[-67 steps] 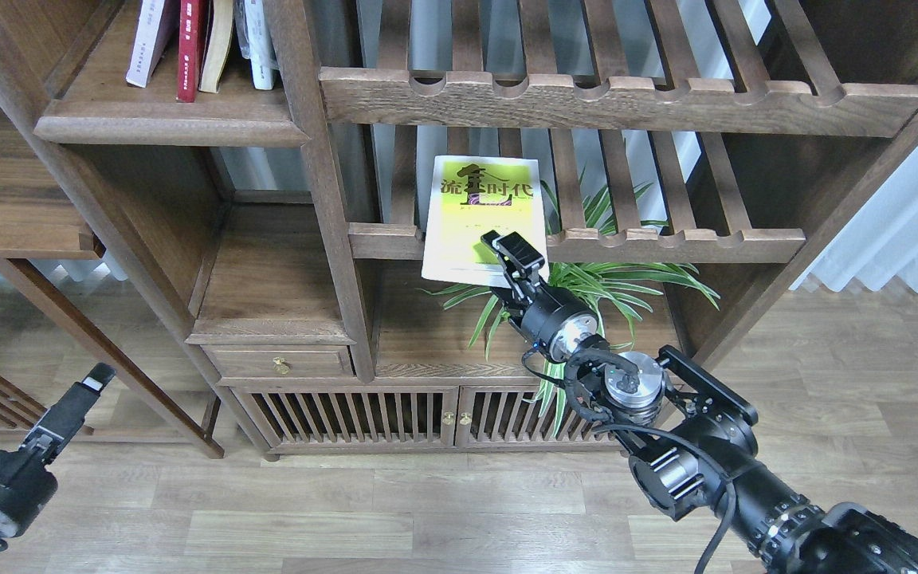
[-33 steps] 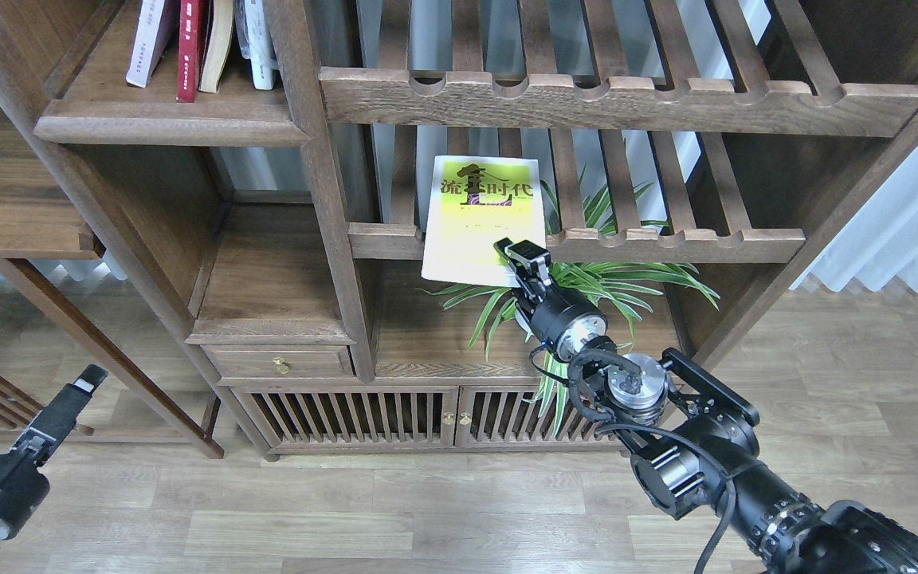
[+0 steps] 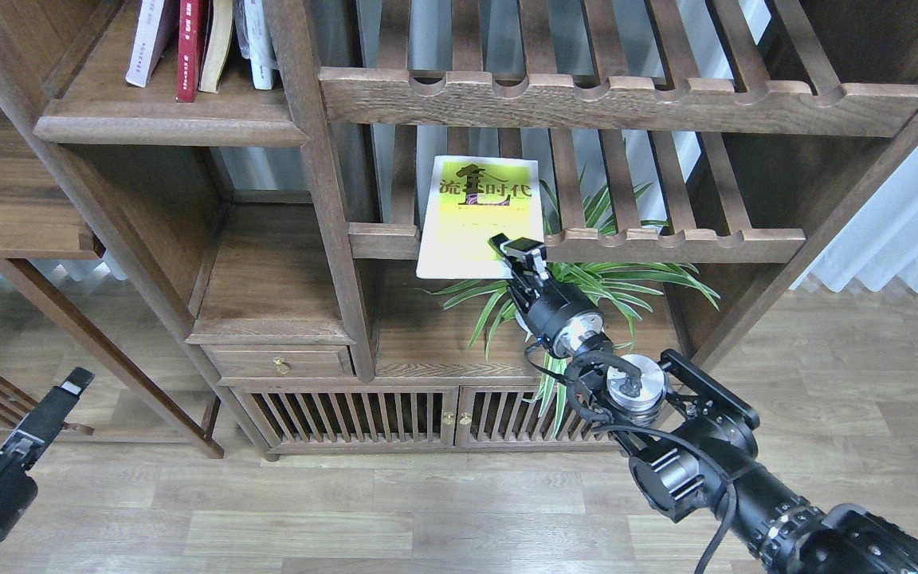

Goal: Organize books on shelf
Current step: 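Pull the yellow-green book off the shelf and lower it toward the robot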

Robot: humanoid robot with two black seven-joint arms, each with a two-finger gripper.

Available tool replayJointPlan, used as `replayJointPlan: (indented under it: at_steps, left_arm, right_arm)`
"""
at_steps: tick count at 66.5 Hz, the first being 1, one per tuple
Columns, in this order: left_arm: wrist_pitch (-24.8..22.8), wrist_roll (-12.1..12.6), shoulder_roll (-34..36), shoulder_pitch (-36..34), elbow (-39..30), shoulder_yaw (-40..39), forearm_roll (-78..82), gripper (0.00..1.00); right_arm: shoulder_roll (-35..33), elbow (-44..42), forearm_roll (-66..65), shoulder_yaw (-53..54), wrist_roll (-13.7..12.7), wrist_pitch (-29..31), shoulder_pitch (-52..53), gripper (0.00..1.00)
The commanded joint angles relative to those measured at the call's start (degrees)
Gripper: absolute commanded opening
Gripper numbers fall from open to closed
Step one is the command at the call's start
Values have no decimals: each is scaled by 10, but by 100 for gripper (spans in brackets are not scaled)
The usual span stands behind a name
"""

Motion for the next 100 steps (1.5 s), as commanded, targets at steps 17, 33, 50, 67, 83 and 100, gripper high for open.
replayJointPlan:
  at_steps: [17, 33, 50, 67, 83, 100]
  left_arm:
    - [0, 0, -7, -1, 17, 0, -1, 98]
    - [0, 0, -7, -1, 18, 0, -1, 98]
    - [0, -3, -10, -1, 25, 0, -2, 98]
    - [0, -4, -19, 0, 48, 3, -4, 99]
    - [0, -4, -24, 0, 57, 4, -5, 99]
    - [0, -3, -24, 2, 57, 36, -48, 99]
  right_arm:
    - [0, 171, 0, 48, -1, -1, -125, 18]
    - [0, 251, -2, 63, -4, 5, -195, 14]
    - [0, 334, -7, 78, -15, 27, -290, 11]
    - [0, 354, -63, 64, -51, 108, -383, 6]
    - [0, 354, -78, 52, -54, 123, -399, 5]
    - [0, 347, -101, 20, -65, 123, -416, 5]
